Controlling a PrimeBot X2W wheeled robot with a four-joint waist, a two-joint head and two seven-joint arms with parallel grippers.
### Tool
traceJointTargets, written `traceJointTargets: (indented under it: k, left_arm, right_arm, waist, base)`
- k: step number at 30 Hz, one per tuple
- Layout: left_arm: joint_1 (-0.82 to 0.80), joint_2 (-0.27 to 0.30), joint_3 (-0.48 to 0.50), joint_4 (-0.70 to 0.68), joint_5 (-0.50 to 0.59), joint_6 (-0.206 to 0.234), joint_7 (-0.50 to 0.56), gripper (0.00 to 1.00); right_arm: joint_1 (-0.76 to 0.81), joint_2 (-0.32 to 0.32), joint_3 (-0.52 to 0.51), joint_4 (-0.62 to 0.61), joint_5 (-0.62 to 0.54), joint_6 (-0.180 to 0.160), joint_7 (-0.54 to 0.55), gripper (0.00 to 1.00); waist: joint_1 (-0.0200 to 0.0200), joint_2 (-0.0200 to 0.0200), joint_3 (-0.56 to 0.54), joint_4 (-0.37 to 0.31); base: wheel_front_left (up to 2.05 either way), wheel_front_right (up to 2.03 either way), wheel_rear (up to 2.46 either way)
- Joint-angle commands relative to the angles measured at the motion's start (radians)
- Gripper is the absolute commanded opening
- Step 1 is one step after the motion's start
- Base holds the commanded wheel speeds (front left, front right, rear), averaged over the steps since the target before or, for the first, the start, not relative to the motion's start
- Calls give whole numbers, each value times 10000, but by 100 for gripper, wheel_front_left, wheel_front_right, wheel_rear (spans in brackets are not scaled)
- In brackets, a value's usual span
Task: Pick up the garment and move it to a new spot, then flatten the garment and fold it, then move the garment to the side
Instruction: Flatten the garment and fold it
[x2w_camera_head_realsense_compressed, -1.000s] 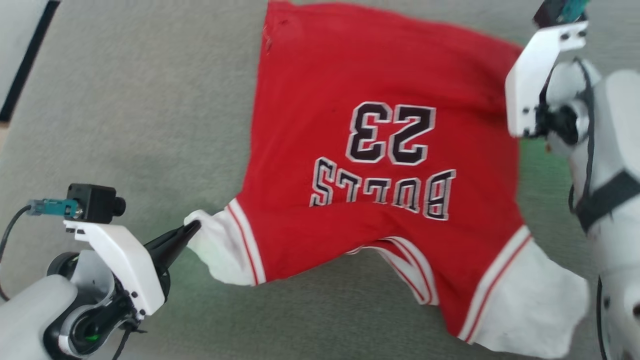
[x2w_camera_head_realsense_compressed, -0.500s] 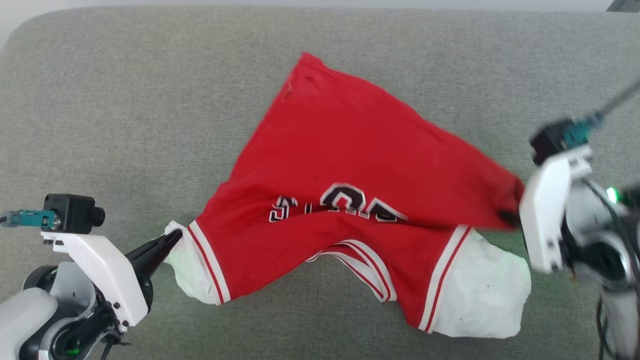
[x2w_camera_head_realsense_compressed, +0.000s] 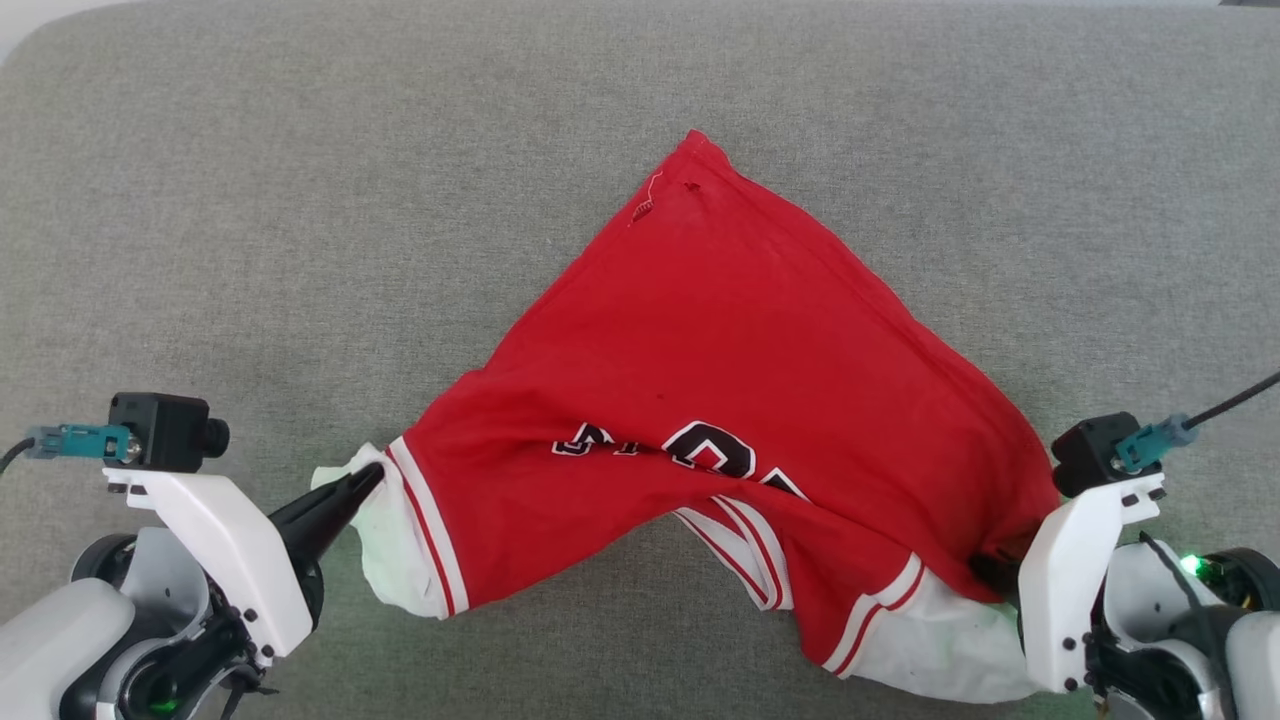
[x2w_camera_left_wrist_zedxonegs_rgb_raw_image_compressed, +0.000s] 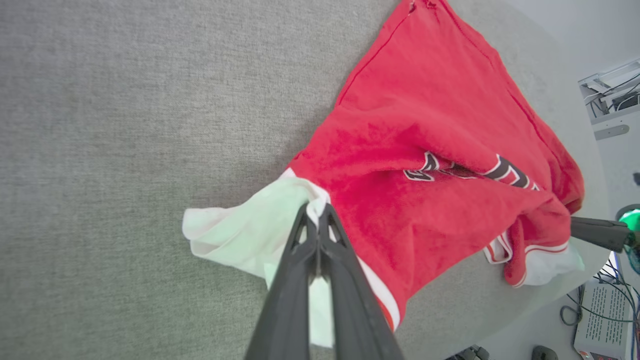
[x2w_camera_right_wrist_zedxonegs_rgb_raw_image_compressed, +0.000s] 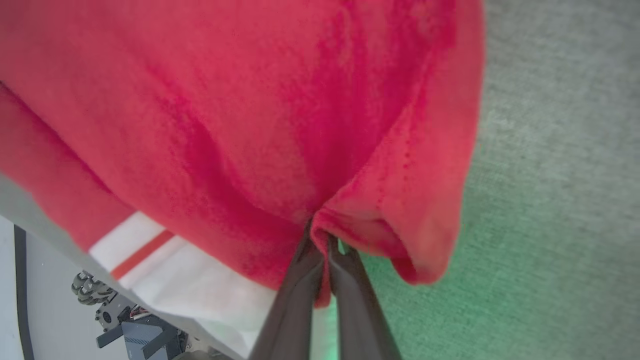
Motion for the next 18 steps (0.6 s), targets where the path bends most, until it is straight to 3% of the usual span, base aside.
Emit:
traceJointTargets:
  k: [1,9,18]
  left_arm:
    - [36,-65,-13,71,115,-94,-59,0]
    - [186,-104,-43,186,106,-170,-124,0]
    - [375,-74,-98,97,49,-149,-158,0]
  right_arm:
    - [30,-46,28,448,-241,-22,-471,100]
    - [-155,28,-217,-151,-222,-19,-755,100]
    - [-158,360,-862,-2819,-377,-11,-162,100]
  waist:
    - [0,-1,-6,25]
    - [0,-1,-149,51]
    - [0,-1,-319,171]
  base:
    - [0,0,0]
    - [0,0,0]
    - [0,0,0]
